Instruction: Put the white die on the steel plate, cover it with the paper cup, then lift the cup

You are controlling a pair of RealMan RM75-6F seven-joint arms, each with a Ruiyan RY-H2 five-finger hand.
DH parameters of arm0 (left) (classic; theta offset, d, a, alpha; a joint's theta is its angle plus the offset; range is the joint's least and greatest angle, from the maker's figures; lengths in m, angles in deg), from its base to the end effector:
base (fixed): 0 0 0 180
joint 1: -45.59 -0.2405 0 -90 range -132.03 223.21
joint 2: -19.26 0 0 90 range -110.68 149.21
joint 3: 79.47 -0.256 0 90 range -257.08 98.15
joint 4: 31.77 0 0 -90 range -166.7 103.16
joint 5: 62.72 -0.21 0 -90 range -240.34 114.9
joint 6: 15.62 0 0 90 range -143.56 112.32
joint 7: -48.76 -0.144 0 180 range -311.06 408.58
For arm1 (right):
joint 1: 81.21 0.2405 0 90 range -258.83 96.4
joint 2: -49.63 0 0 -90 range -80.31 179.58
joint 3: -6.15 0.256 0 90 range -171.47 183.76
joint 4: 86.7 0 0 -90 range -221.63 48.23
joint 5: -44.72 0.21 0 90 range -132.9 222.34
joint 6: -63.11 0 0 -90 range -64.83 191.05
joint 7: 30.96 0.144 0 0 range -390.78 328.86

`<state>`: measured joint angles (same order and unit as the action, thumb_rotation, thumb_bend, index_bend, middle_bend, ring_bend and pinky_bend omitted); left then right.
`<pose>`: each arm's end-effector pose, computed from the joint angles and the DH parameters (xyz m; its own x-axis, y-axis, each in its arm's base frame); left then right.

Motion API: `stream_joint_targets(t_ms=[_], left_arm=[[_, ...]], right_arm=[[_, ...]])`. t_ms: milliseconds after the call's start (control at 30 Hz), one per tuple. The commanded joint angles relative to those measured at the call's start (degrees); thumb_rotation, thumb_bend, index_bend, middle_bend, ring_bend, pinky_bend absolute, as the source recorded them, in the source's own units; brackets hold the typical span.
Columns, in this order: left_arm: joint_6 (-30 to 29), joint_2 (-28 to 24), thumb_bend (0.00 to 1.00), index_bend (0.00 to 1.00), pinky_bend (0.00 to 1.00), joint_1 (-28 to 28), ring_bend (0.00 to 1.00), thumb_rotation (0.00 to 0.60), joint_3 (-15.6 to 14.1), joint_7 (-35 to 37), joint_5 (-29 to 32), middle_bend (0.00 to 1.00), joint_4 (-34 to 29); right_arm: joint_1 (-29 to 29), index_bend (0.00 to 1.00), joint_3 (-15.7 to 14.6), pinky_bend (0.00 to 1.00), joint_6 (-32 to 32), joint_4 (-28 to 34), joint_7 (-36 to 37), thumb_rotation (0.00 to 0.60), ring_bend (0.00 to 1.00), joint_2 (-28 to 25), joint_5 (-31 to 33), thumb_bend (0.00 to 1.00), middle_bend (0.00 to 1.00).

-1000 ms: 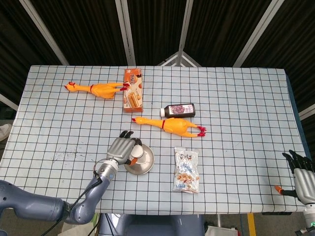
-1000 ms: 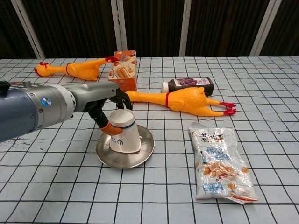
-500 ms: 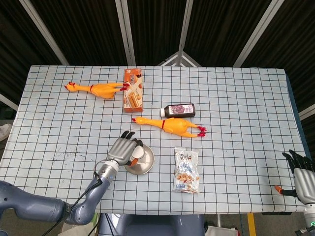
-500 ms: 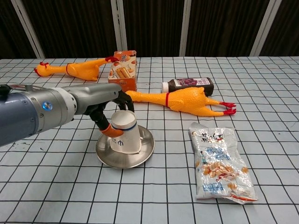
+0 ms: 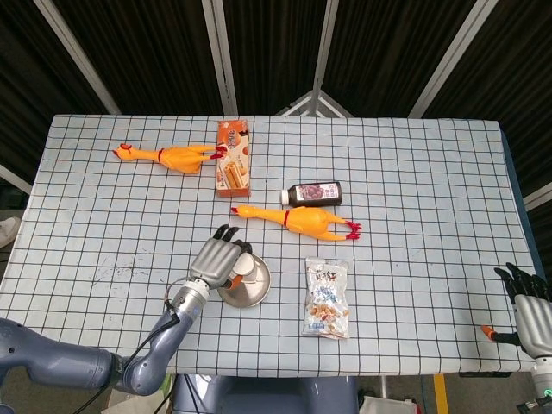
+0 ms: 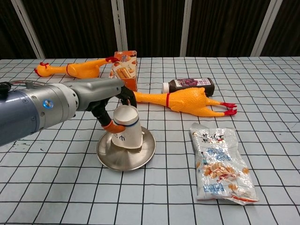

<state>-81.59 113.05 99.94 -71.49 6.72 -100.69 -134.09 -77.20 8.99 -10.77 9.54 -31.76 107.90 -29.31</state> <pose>-0.0668 0.2984 -0.0493 0.4796 0.3779 0.7920 0.8601 -0.3813 -0.3389 -0.3450 -0.1699 0.1717 0.3777 -0.1975 0.9046 -0.8864 0.2050 0.4149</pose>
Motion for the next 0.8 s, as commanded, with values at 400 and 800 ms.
stream_joint_targets(t_ms=[400, 800], left_arm=[[6.78, -0.89, 0.49, 0.47, 0.0, -1.06, 0.07, 0.6, 1.58, 9.39, 4.05, 0.35, -2.7], [1.46, -2.57, 0.49, 0.48, 0.0, 1.84, 0.07, 0.6, -0.15, 5.39, 5.75, 0.36, -0.97]], right_arm=[[-0.13, 0.13, -0.1, 0.0, -0.19, 0.13, 0.27, 0.6, 0.05, -0.08, -0.26, 0.12, 0.05], [-0.15, 0.13, -0.12, 0.0, -0.11, -0.05, 0.62, 0.6, 0.05, -0.16, -0.26, 0.12, 0.05]])
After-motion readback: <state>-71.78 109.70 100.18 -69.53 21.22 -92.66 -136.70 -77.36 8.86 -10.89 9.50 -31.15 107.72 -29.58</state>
